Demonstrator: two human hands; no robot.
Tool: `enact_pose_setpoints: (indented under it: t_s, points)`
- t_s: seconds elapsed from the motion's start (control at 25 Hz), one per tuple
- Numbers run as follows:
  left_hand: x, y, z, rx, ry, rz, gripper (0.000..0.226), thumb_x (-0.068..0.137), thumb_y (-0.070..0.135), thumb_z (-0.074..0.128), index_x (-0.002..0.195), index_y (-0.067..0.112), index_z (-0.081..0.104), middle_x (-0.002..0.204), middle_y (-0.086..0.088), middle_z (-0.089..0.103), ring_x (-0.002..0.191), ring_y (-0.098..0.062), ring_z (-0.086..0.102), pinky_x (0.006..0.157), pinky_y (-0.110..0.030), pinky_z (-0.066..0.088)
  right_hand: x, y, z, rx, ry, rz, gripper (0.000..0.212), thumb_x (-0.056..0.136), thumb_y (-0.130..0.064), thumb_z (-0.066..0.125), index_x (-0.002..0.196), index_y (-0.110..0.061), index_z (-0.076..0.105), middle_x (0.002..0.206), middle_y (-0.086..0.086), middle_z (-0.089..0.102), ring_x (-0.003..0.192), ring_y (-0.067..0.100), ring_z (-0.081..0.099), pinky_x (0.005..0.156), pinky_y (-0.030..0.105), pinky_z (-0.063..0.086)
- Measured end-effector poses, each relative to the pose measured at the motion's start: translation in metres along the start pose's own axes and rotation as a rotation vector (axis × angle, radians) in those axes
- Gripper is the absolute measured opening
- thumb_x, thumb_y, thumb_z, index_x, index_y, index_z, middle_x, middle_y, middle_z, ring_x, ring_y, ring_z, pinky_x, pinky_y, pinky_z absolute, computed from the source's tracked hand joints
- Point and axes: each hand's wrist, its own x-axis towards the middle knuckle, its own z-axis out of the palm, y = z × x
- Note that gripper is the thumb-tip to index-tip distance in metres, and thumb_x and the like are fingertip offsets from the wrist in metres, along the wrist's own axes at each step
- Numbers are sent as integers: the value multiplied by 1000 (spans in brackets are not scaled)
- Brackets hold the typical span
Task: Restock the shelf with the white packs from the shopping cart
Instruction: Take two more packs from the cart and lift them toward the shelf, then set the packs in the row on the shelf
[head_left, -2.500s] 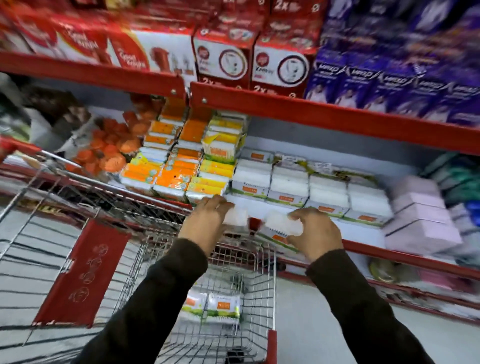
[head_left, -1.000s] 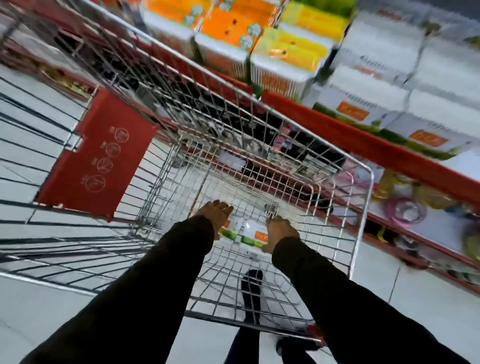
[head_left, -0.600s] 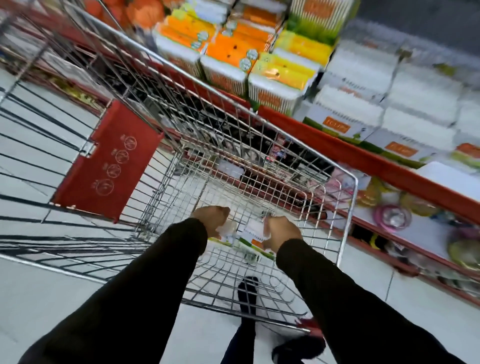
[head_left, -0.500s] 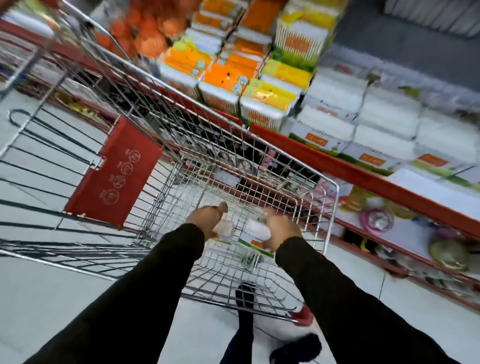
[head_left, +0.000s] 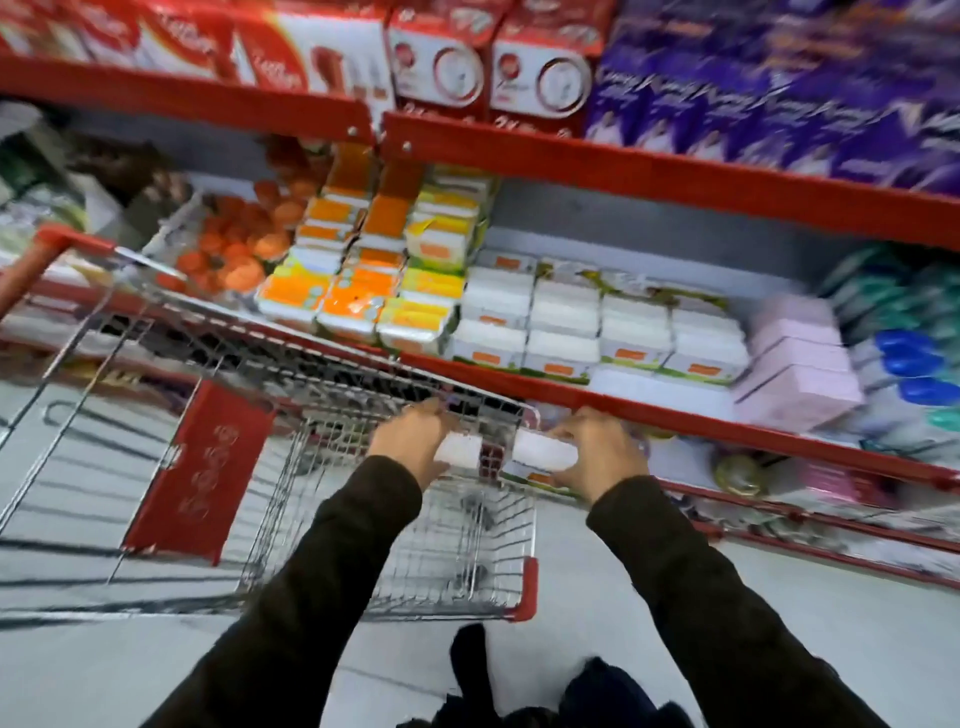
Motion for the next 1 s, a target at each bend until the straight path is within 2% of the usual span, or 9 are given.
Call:
enact_pose_setpoints:
  t_s: [0.2, 0.32, 0.44, 0.64, 0.8, 1.0]
  points:
    - [31, 106, -44, -53, 156, 165, 52, 88, 27, 70, 136, 28, 52, 146, -2, 45, 131, -25, 50, 102, -38, 48, -17, 89, -65, -25, 173, 150, 47, 65, -10, 82, 109, -24, 74, 108, 6, 69, 106, 27, 64, 88, 34, 54]
    - [62, 165, -61, -50, 201, 239, 53, 87, 23, 71, 136, 24, 53, 137, -4, 50, 128, -26, 50, 98, -41, 52, -9, 135, -94, -49, 250, 203, 48, 67, -13, 85, 112, -20, 73, 114, 6, 69, 111, 27, 62, 92, 32, 53]
    - [92, 202, -63, -50, 245, 229, 52, 84, 11, 72, 132, 21, 57, 130, -4, 52, 123, -27, 54, 94, -41, 55, 10, 164, -110, -117, 273, 199, 48, 71, -11, 81, 116, -23, 71, 115, 6, 66, 111, 26, 61, 89, 32, 53]
    - [136, 233, -57, 30, 258, 155, 49, 83, 7, 71, 130, 19, 58, 123, -4, 54, 116, -25, 58, 89, -36, 56, 50, 192, -109, -218, 220, 153, 48, 78, -5, 74, 121, -25, 67, 121, 5, 61, 115, 25, 59, 89, 36, 57]
    - [158, 240, -43, 81, 209, 109, 50, 84, -5, 63, 130, 14, 58, 124, -9, 54, 116, -27, 57, 87, -38, 58, 73, 201, -92, -285, 164, 124, 42, 81, -1, 71, 118, -22, 69, 115, 5, 63, 107, 26, 63, 84, 38, 59]
    - [171, 240, -20, 61, 162, 99, 54, 85, -7, 60, 133, 17, 54, 125, -9, 52, 113, -27, 60, 85, -38, 59, 79, 211, -77, -316, 153, 76, 42, 80, -3, 74, 119, -20, 68, 112, 4, 64, 105, 25, 64, 82, 37, 59]
